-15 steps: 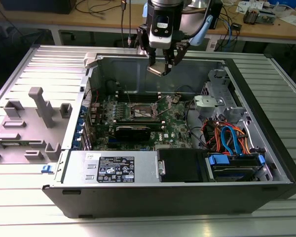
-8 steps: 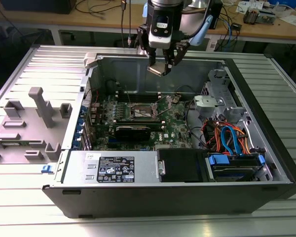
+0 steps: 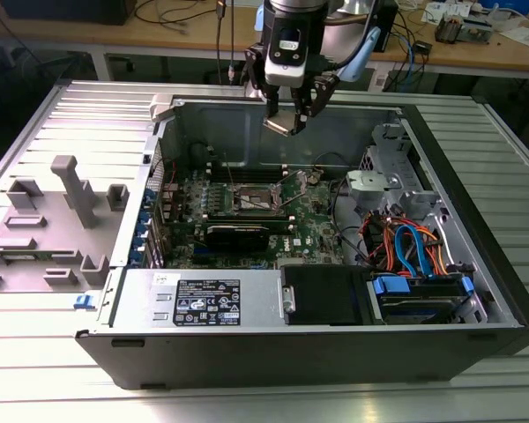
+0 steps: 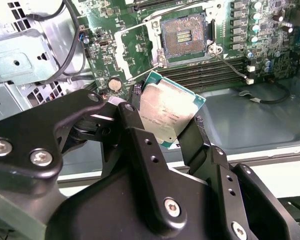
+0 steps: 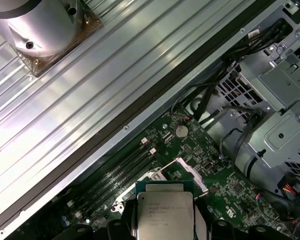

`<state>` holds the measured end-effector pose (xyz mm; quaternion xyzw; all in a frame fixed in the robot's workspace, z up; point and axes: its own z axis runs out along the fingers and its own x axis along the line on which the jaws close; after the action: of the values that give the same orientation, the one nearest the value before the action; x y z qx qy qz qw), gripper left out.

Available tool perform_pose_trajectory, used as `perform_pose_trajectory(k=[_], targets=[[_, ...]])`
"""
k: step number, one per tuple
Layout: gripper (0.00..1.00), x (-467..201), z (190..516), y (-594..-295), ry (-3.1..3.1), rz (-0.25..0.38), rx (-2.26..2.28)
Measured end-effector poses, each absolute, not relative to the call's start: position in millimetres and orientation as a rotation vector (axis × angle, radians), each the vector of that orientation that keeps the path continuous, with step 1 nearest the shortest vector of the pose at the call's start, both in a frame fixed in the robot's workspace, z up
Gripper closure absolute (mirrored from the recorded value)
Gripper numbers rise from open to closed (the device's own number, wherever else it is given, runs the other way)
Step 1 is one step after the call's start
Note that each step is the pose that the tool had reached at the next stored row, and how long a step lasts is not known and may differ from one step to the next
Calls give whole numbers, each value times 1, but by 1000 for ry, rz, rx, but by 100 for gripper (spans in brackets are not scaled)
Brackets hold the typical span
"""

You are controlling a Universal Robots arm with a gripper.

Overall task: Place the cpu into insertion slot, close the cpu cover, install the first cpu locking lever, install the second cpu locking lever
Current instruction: 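Place the cpu into insertion slot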

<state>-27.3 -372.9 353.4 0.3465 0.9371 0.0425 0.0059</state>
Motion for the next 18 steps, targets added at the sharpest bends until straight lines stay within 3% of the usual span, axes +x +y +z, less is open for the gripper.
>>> perform_pose_trajectory(k=[18], targets=[[45,-27,353,-373,2926,133,1100]])
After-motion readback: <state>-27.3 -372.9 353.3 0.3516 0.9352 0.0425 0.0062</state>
